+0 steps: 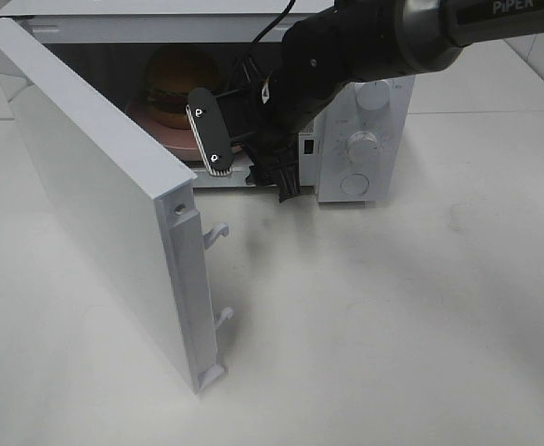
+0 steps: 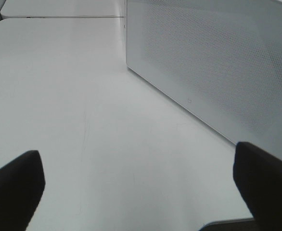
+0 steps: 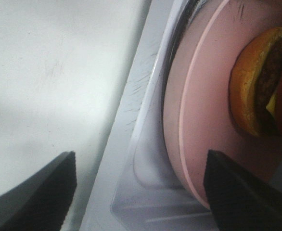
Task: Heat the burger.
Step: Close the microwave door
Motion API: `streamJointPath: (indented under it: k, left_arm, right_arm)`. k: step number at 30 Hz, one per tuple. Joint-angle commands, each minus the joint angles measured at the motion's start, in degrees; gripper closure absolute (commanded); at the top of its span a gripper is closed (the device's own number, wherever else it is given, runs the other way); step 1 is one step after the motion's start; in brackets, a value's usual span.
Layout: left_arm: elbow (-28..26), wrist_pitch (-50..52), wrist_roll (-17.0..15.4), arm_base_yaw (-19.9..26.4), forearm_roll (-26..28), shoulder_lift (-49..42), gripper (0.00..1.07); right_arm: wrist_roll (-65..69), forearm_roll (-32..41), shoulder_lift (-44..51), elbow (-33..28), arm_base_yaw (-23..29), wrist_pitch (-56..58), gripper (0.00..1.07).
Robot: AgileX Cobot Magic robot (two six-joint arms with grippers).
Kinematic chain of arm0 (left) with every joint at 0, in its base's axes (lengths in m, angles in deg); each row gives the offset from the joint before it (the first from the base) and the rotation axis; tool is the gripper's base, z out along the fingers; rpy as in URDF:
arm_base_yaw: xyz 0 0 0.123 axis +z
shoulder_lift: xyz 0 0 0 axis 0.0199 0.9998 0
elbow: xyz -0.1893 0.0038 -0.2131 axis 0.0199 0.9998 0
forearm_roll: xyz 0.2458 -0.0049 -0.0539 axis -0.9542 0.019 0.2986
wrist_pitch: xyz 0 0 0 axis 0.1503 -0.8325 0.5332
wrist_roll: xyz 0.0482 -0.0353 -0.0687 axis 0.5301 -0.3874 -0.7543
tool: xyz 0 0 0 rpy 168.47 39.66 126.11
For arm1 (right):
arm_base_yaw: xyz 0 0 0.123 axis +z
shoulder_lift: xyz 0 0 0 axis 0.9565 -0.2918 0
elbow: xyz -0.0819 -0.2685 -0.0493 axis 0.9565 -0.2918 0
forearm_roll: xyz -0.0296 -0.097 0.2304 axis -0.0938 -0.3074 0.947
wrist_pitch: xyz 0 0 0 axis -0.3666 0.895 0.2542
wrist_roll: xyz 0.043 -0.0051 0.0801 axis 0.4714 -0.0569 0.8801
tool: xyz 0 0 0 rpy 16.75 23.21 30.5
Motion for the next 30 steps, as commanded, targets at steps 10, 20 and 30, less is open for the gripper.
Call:
streamJointPath:
  k: [10, 20, 30]
  left_arm:
    - [-0.06, 0.74, -0.11, -0.11, 0.46, -0.86, 0.07]
    - [-0.06, 0.74, -0.11, -0.11, 0.46, -0.86, 0.07]
    - [-0.06, 0.74, -0.11, -0.11, 0.46, -0.86, 0.07]
  right_arm:
    - [0.4, -0.11, 8.31, -9.63, -0.11, -1.66, 0.35]
    - [0.63, -0.11, 14.95, -19.14, -0.34, -3.84, 0.35]
    - [6.13, -0.11, 21.72, -26.41, -0.34, -4.87, 0.35]
